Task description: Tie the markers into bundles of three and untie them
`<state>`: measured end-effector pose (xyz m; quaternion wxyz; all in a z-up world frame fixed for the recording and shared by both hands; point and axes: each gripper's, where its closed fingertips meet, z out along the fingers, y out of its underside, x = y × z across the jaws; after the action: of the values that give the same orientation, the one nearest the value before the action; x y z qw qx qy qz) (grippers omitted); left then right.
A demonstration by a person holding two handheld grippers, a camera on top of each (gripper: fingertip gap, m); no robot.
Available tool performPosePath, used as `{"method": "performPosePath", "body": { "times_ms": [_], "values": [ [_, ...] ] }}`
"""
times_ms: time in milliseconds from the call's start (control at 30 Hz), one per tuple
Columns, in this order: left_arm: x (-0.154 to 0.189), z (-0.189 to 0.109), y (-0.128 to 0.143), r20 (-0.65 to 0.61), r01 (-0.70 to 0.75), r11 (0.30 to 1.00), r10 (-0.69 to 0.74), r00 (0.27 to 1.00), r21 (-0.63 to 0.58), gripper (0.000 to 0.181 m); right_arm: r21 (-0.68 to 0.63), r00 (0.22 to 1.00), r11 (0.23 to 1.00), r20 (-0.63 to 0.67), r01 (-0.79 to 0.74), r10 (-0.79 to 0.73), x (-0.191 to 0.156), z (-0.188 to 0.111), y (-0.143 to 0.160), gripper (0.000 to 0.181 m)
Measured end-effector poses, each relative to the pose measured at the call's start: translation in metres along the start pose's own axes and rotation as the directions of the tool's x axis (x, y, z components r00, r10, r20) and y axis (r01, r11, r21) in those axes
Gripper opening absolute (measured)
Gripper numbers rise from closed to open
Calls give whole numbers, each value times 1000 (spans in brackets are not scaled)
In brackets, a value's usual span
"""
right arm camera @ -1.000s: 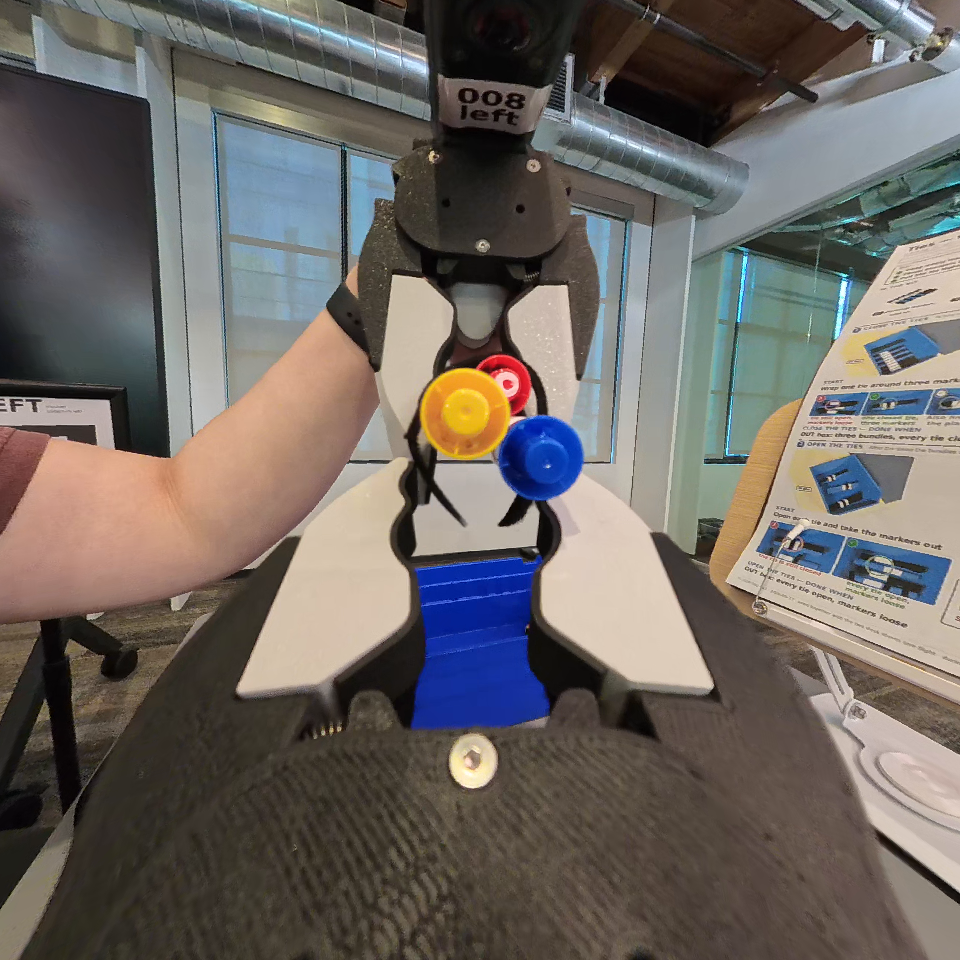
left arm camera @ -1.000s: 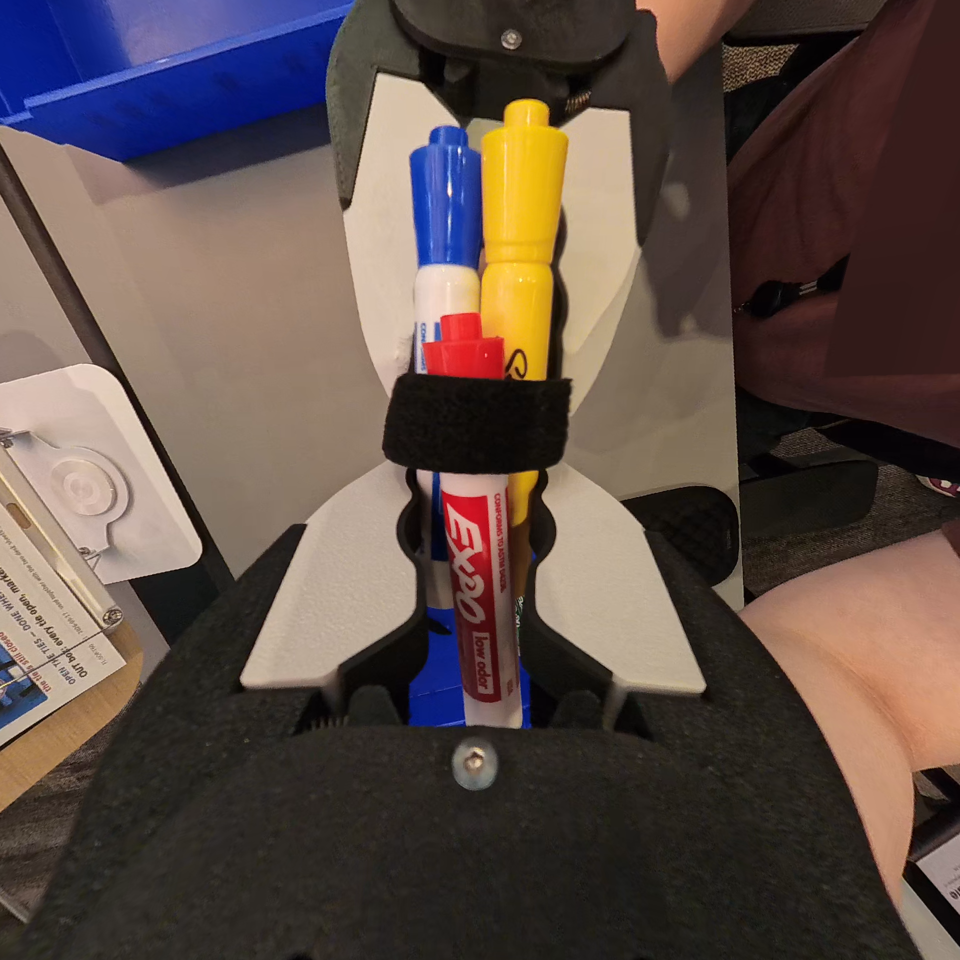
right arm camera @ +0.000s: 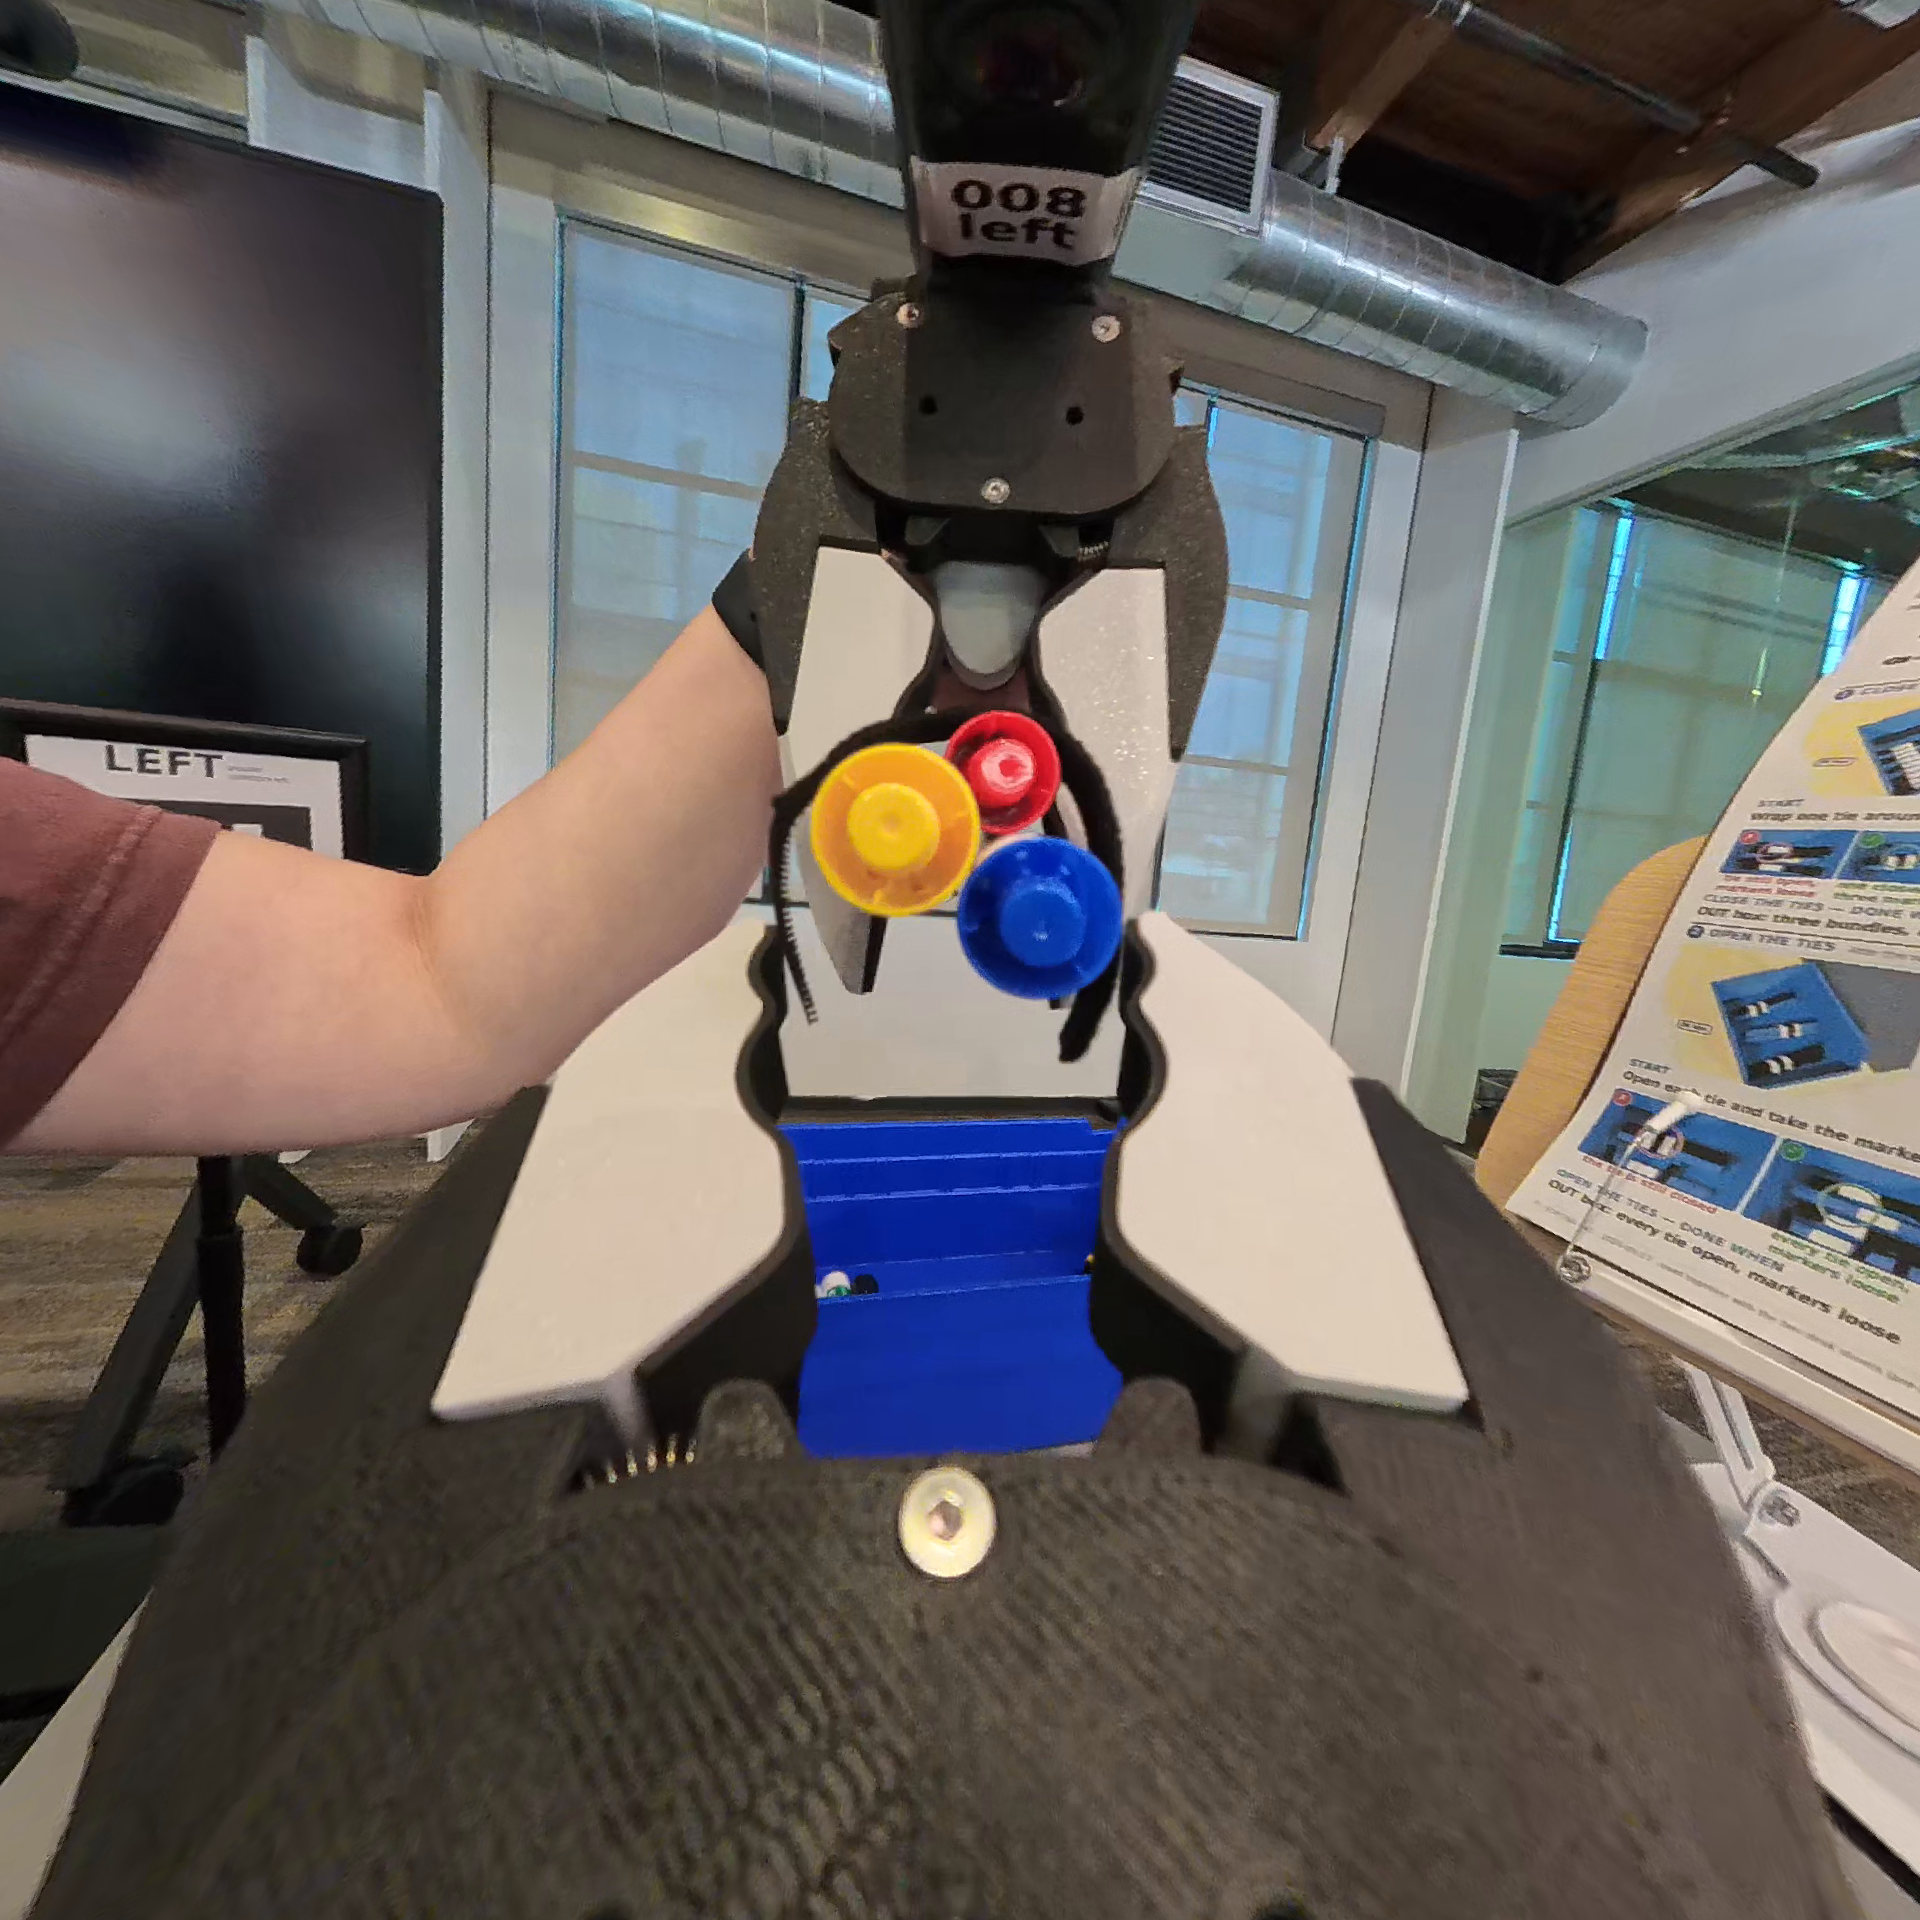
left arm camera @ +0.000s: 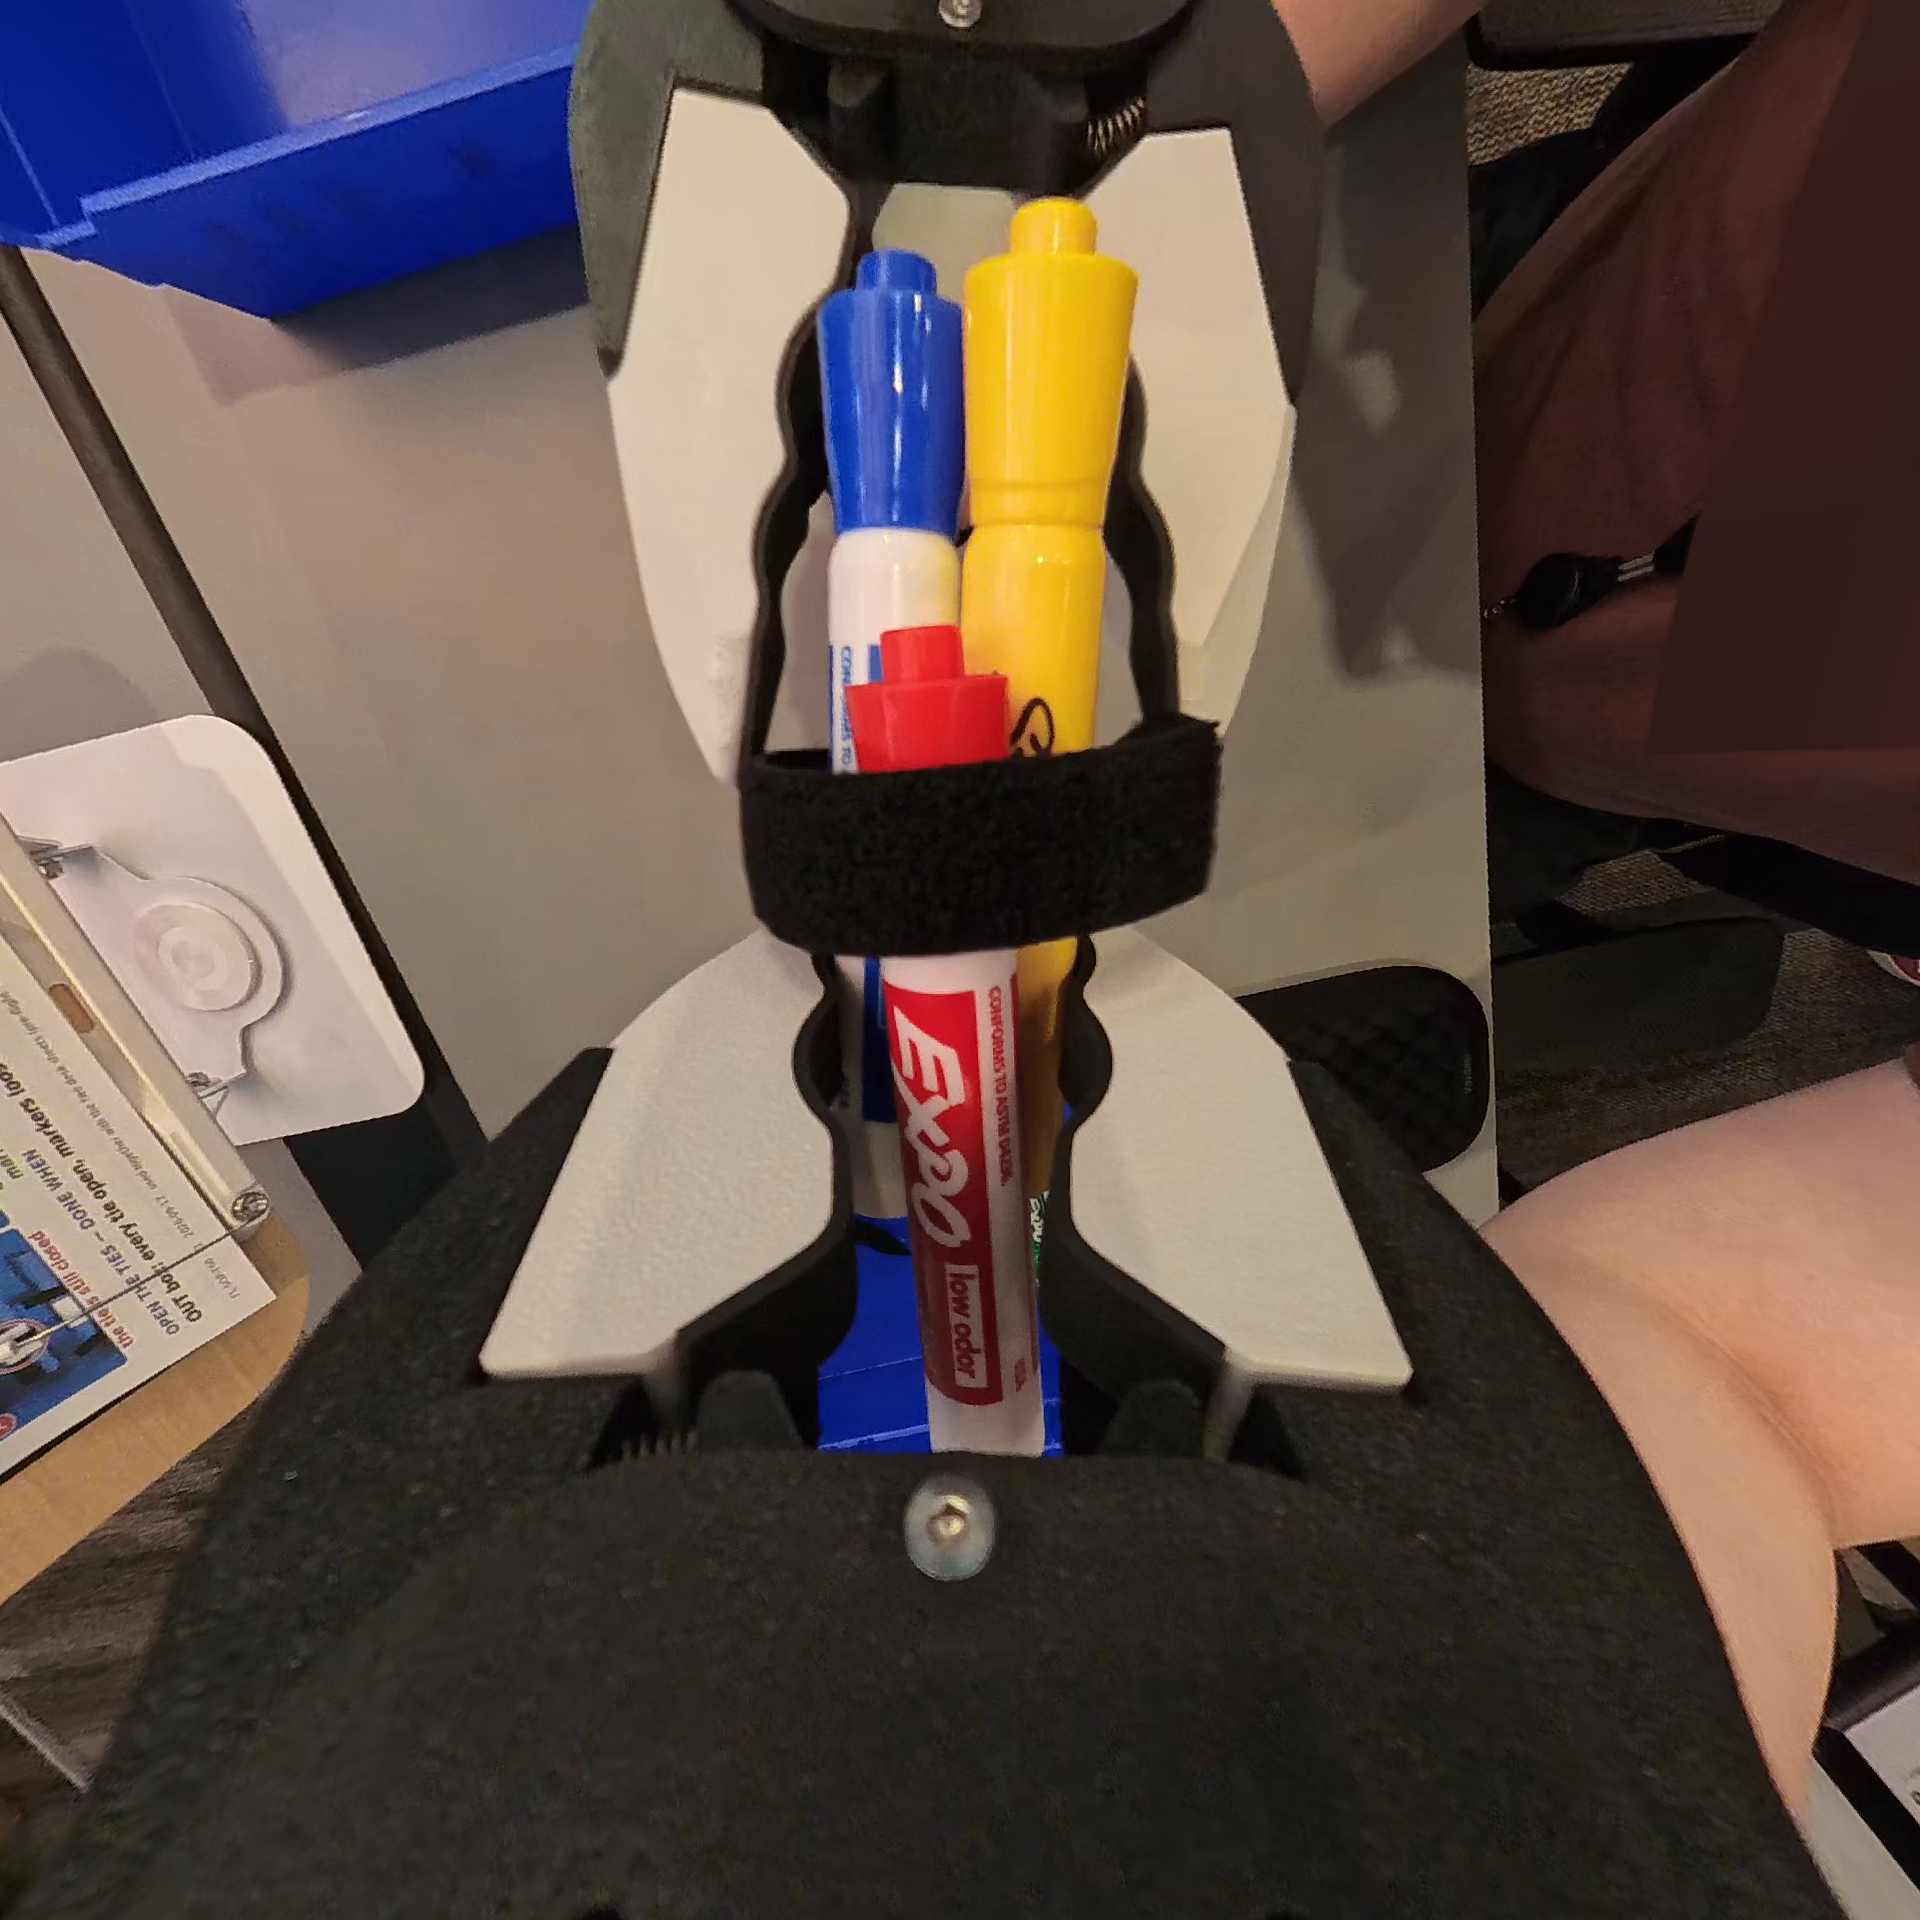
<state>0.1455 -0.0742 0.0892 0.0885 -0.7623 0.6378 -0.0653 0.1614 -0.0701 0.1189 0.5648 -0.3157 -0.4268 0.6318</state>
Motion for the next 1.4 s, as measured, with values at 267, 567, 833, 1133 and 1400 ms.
{"method": "performPosePath", "body": {
  "times_ms": [267, 567, 833, 1133, 1400],
  "values": [
    [1, 5, 0, -10, 0, 1000, 0, 1000, -6, 39, -75, 990, 987, 32, 142, -140, -5, 2, 7, 62],
    [4, 5, 0, -14, -10, 1000, 10, 1000, -7, 39, -92, 972, 969, 64, 230, -224, -4, 0, 5, 68],
    [4, 3, 1, -6, -10, 1000, 10, 1000, -18, 39, -33, 991, 992, 60, 118, -116, 3, -3, -2, 83],
    [2, -2, -1, 17, -11, 1000, 11, 1000, -3, 39, 88, 967, 970, 135, -228, 215, 0, -2, -7, 84],
    [4, -1, 0, 5, -8, 1000, 8, 1000, -4, 39, 82, 983, 990, 154, -111, 98, -18, 3, -14, 76]
  ]
}}
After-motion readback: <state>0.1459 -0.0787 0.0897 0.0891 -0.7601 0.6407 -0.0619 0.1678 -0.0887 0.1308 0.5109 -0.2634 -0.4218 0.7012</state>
